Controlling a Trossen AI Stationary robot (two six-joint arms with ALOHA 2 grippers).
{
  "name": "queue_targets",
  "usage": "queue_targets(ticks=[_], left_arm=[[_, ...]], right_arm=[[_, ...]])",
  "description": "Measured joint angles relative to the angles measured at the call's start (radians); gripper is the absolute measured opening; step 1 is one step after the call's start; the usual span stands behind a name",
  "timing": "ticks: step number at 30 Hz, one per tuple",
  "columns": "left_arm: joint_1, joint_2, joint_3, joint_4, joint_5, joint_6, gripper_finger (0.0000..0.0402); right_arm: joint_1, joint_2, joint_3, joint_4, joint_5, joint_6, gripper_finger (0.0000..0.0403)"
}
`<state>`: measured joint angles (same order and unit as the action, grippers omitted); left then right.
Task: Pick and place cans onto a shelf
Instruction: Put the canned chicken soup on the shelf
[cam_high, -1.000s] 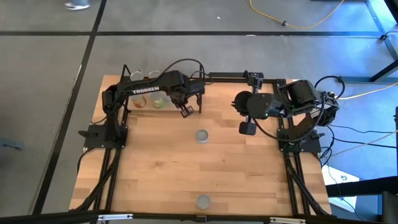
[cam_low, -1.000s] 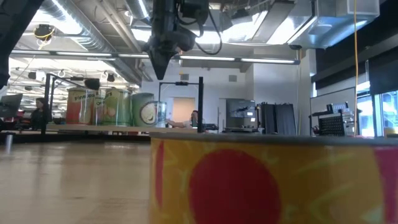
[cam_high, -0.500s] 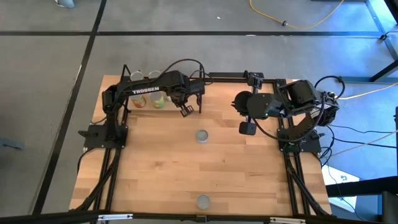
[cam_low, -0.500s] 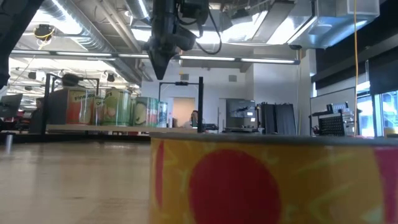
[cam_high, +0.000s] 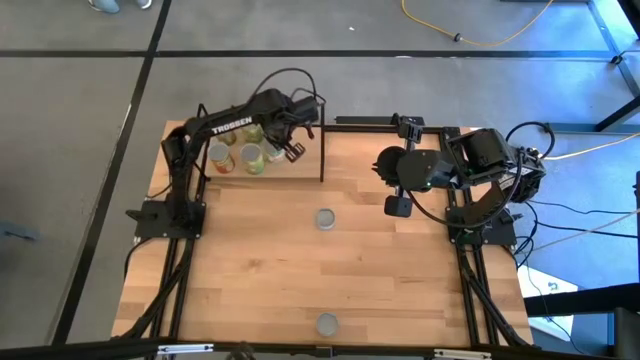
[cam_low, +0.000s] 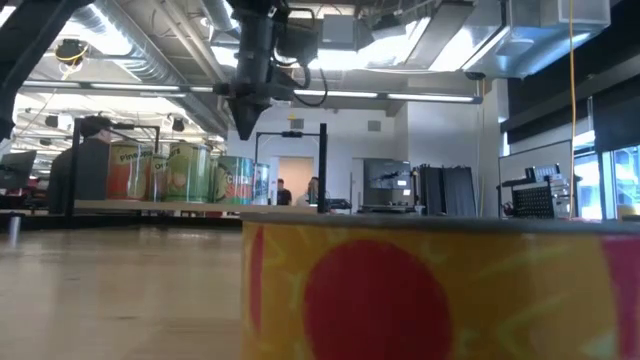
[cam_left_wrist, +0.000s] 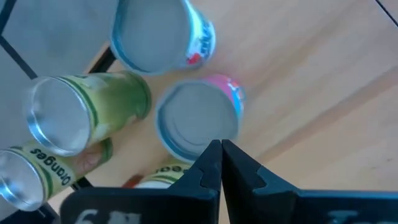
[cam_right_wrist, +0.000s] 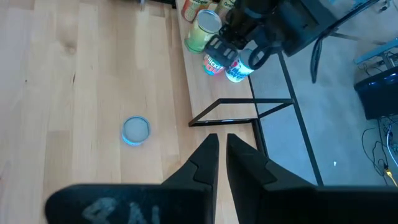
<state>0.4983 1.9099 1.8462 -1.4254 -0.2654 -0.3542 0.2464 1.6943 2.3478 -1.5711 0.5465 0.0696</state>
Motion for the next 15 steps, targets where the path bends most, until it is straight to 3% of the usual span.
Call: queue_targets(ticks=[6,15], left_arm=[[0.028,0.004,-0.011,0.024,0.035,0.024,0.0000],[0.041,0.005,-0.151,0.077,0.038,0.025,0.0000]], right_arm=[[0.000,0.000,0.000,0.000,0.000,0.000,0.0035],[0.000,0.000,0.000,0.000,0.001,0.000,0.0035]])
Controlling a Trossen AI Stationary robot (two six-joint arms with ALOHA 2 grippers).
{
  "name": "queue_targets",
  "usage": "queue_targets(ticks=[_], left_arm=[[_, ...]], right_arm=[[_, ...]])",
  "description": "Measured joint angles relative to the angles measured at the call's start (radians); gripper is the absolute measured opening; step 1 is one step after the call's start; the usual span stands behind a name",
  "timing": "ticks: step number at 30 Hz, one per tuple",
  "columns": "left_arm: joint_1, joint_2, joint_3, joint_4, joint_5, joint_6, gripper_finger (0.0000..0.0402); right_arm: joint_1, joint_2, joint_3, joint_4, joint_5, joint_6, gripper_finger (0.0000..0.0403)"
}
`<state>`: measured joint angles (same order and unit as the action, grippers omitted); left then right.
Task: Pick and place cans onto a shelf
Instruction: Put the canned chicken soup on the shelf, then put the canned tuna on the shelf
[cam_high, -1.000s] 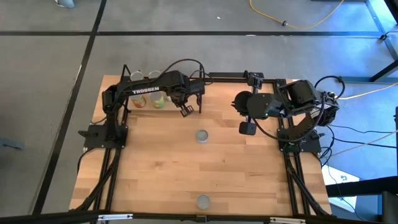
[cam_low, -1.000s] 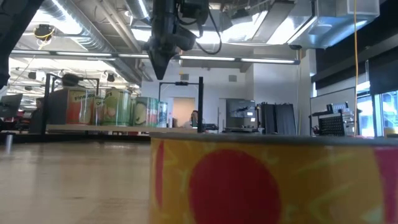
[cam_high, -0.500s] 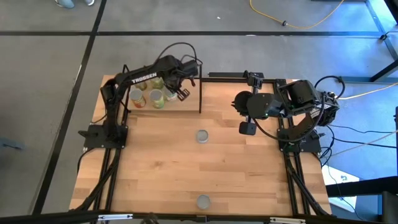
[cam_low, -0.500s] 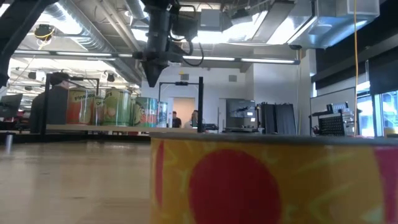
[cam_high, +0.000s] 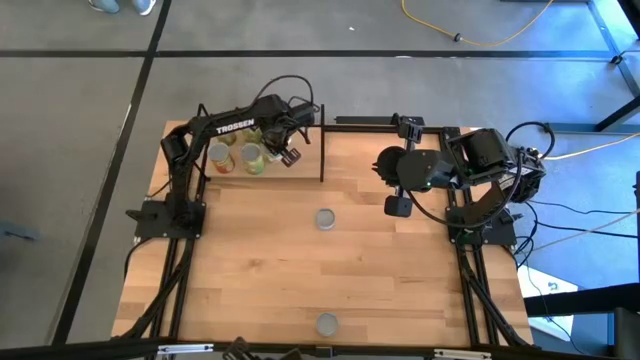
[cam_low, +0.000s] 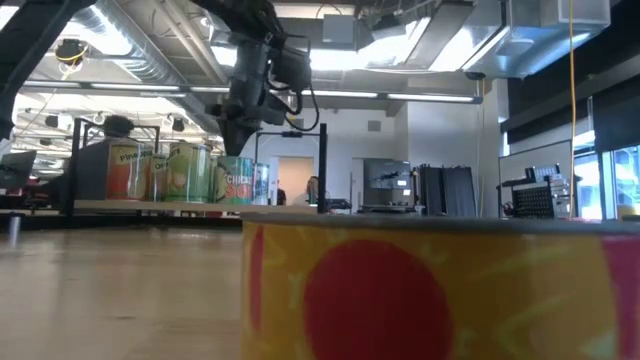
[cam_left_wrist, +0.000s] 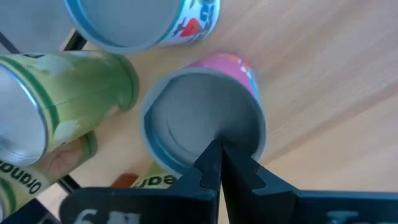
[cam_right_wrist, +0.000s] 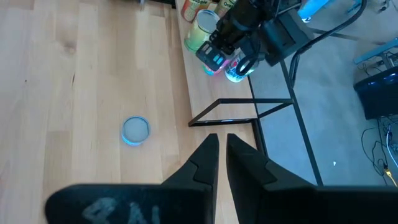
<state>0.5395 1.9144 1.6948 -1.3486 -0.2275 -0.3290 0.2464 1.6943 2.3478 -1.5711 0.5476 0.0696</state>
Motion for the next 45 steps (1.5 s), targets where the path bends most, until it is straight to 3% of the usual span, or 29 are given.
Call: queue_targets(ticks=[14,33,41,45], left_arm=[[-0.006,-0.003,-0.004,0.016,0.119,0.026,0.0000],[-0.005,-0.010,0.078,-0.007,0.093,0.051,0.0000],[-0.081,-0.010,0.272,-0.154,0.113,0.093,0.0000],[-0.171,-0.012,0.375,-0.226,0.149,0.171,0.0000]], right_arm=[[0.000,0.000,0.000,0.000,0.001,0.000,0.0035],[0.000,0.000,0.000,0.000,0.001,0.002,0.0035],[0.000,0.000,0.000,0.000,-0.010,0.003,0.0035],[-0.022,0.000,0.000,0.000,-0.155,0.002,0.0035]])
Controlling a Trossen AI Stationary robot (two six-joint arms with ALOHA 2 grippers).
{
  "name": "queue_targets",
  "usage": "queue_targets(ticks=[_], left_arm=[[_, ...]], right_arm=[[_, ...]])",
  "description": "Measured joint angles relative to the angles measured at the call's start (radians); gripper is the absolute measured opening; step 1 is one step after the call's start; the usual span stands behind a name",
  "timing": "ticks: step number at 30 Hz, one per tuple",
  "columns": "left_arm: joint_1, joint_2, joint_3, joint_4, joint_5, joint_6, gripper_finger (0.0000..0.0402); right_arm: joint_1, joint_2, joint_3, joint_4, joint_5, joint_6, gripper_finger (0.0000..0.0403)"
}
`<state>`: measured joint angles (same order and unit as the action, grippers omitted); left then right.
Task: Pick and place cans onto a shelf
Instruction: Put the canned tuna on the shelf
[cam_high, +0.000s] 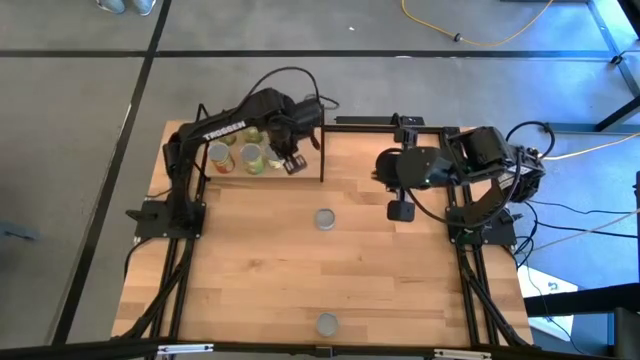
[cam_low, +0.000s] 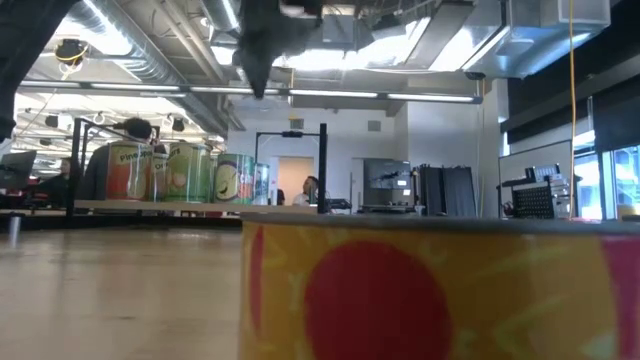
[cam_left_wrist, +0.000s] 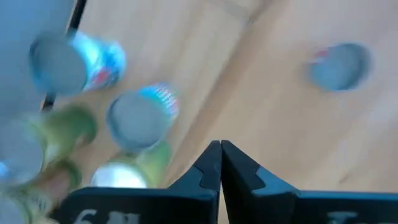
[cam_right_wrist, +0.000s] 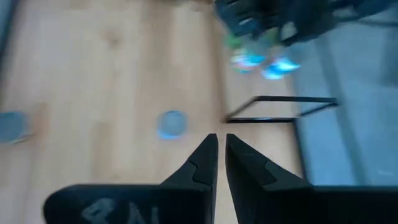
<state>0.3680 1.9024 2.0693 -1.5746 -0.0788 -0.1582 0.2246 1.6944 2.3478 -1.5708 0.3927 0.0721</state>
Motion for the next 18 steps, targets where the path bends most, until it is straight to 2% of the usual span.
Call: queue_targets(ticks=[3,6,10,14,18], left_arm=[[-0.067,-0.015,0.033,0.002,0.098,0.041,0.0000],[-0.140,-0.024,0.052,0.003,0.214,0.062,0.0000],[-0.233,-0.030,0.053,0.003,0.302,0.086,0.0000],[-0.304,-0.030,0.050,0.010,0.302,0.109,0.0008],[-0.350,-0.030,-0.013,0.112,0.298,0.109,0.0030]], right_arm=[[-0.026,0.000,-0.006,0.002,-0.159,-0.002,0.0035],[-0.045,0.001,-0.037,0.000,-0.234,-0.002,0.0035],[-0.064,0.001,-0.092,0.000,-0.237,-0.009,0.0035],[-0.082,0.002,-0.130,-0.001,-0.237,-0.016,0.0035],[-0.093,0.001,-0.143,-0.001,-0.236,-0.029,0.0035]])
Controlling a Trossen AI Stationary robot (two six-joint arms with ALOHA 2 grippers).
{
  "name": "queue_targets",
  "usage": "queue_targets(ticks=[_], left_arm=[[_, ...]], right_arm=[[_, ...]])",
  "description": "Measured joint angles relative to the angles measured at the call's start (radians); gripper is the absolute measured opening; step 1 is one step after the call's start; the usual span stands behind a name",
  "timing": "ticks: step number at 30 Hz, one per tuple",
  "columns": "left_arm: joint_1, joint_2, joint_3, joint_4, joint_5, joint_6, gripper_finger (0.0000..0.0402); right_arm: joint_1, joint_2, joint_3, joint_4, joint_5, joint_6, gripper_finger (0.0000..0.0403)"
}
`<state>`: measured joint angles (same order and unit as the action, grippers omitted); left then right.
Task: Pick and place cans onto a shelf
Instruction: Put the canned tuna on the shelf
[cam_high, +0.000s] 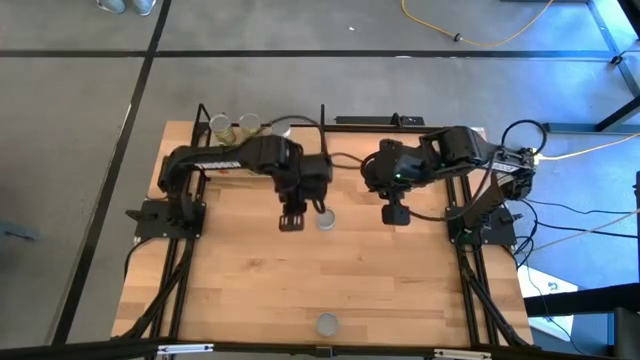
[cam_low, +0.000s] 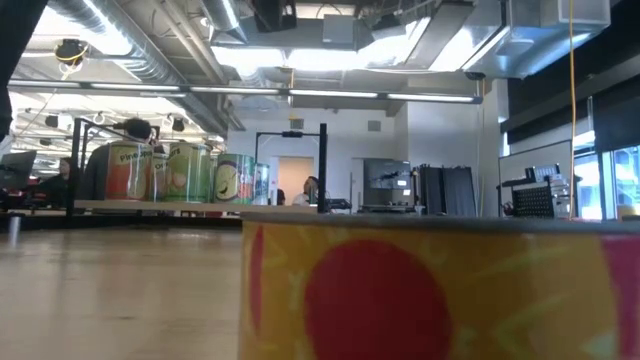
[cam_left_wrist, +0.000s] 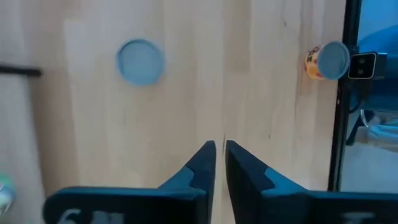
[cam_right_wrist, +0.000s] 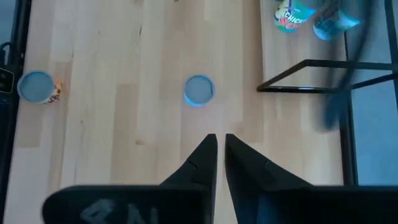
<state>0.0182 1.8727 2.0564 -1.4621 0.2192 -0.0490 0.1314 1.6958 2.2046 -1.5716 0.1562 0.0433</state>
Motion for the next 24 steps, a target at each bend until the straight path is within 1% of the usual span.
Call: queue_targets(ticks=[2,4,6,8,10,12,14,18,24], left_arm=[[-0.019,0.000,-0.039,0.049,-0.001,0.015,0.0041],[-0.037,0.000,-0.087,0.106,-0.008,0.086,0.0048],[-0.055,0.000,-0.143,0.155,-0.045,0.188,0.0050],[-0.070,0.000,-0.206,0.217,-0.103,0.294,0.0049],[-0.081,0.000,-0.265,0.275,-0.154,0.361,0.0048],[-0.085,0.000,-0.325,0.348,-0.190,0.390,0.0048],[-0.085,0.000,-0.387,0.419,-0.205,0.406,0.0049],[-0.082,0.000,-0.488,0.579,-0.210,0.455,0.0049],[-0.082,0.000,-0.610,0.781,-0.214,0.504,0.0047]], right_arm=[[-0.001,0.000,0.003,0.000,0.000,-0.013,0.0035],[-0.001,-0.006,0.006,0.002,0.000,-0.039,0.0035],[0.000,-0.018,0.006,0.001,0.000,-0.076,0.0035],[0.000,-0.034,0.007,0.002,-0.001,-0.093,0.0035],[0.000,-0.049,0.007,0.001,-0.001,-0.101,0.0035],[0.000,-0.062,0.008,0.001,-0.001,-0.101,0.0035],[0.000,-0.073,0.007,0.001,-0.002,-0.101,0.0035],[0.002,-0.089,0.007,0.001,-0.056,-0.109,0.0035],[0.002,-0.091,0.007,0.001,-0.062,-0.101,0.0035]])
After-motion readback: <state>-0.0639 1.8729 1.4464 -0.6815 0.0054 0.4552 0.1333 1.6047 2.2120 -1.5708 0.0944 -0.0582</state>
